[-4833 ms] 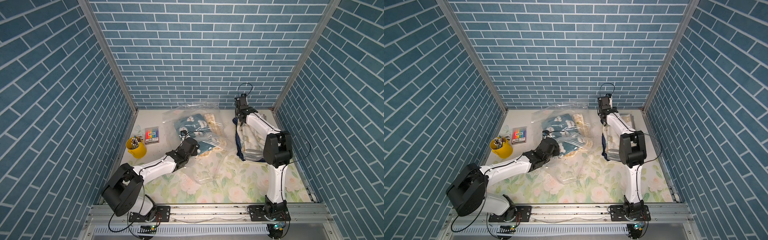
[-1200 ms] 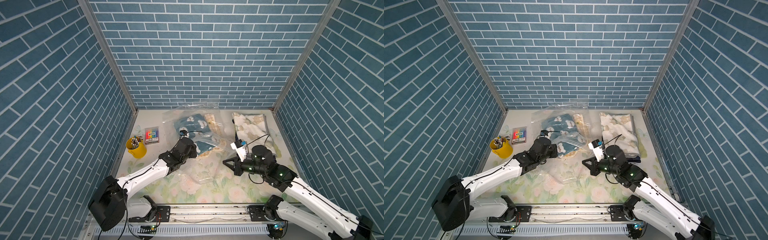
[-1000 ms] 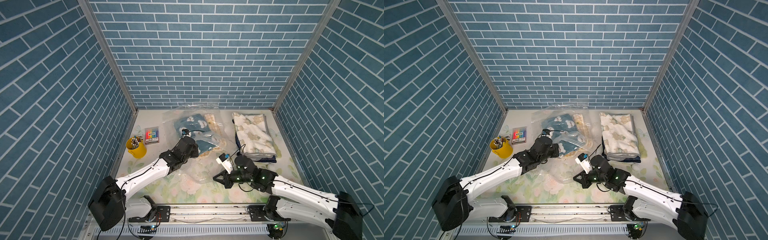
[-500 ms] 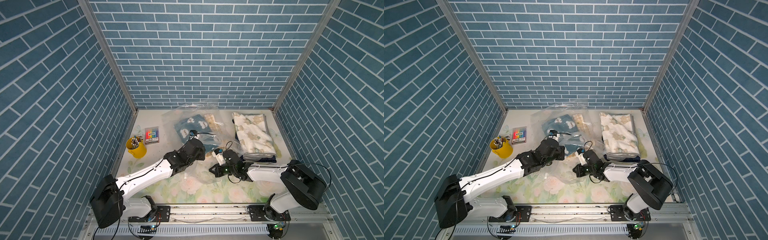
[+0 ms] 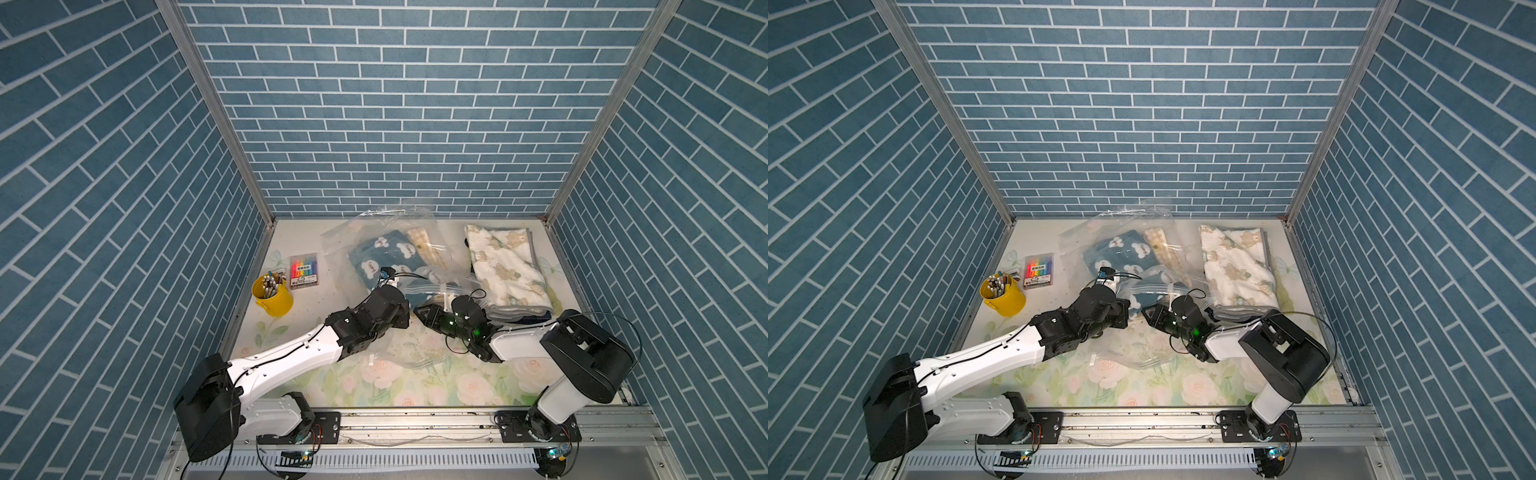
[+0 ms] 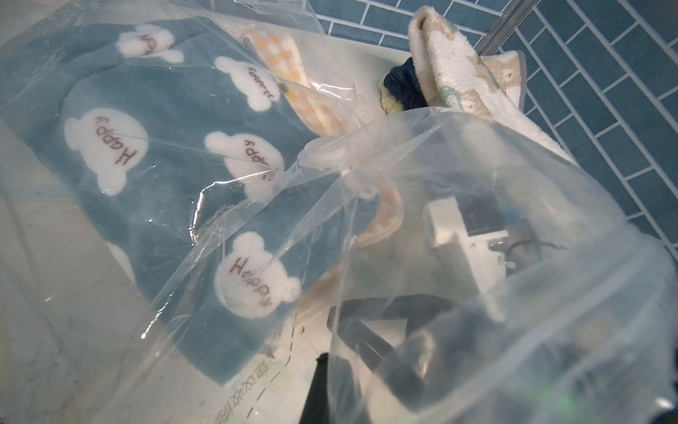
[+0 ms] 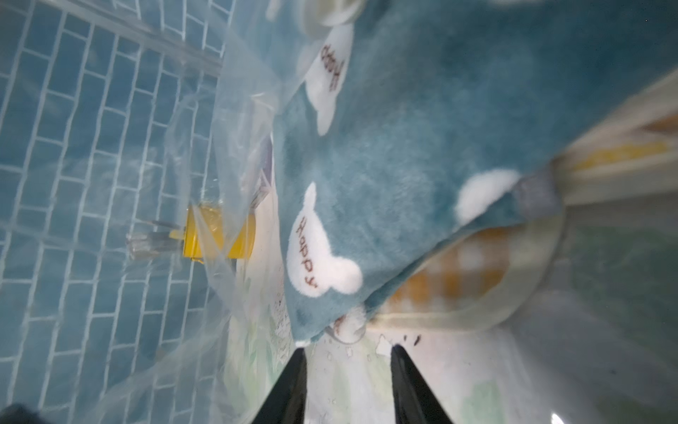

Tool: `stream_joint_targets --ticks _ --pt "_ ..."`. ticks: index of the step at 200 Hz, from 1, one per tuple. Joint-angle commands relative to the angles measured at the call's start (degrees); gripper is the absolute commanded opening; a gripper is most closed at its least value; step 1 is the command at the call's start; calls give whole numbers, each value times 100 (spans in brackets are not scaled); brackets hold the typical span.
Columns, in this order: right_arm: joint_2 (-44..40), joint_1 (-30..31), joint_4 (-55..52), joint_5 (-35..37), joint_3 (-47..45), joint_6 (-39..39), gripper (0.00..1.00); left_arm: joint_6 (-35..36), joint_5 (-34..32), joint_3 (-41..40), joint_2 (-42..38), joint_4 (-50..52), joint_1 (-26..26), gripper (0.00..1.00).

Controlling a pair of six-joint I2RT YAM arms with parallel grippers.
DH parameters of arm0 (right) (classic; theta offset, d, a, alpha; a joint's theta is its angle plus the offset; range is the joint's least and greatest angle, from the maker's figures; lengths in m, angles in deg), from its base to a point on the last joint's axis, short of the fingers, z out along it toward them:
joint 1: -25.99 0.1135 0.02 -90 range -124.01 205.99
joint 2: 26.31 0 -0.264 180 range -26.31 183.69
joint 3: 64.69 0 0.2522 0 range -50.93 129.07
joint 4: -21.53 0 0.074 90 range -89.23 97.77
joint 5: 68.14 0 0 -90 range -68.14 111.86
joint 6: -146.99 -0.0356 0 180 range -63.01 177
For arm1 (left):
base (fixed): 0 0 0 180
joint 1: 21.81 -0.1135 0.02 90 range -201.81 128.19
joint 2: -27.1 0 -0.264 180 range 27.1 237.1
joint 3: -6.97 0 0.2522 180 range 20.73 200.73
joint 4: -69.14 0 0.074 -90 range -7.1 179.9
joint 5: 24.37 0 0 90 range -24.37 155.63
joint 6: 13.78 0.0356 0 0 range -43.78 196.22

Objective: Take the blanket out of the vacuum bag
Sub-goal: Take out the blanket from the vacuum bag.

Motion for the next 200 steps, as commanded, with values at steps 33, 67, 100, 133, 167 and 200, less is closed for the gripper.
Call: stream_joint_targets --ticks 33,67,100,133,167,200 --pt "572 2 672 191 297 -813 47 72 70 -193 -108 -151 59 0" --pt "1143 -86 977 52 613 -1133 47 74 62 -138 -140 -134 59 0" --pt "1317 -124 967 -55 770 -1172 42 108 55 -101 -159 -81 59 0" --pt "1198 -121 788 -85 765 -1084 42 155 48 -75 -136 -90 59 0" --pt "1246 -139 855 -136 620 -1227 45 144 45 -122 -127 -128 59 0" --pt "1372 -161 892 -119 682 -1269 48 130 38 -180 -167 -151 59 0"
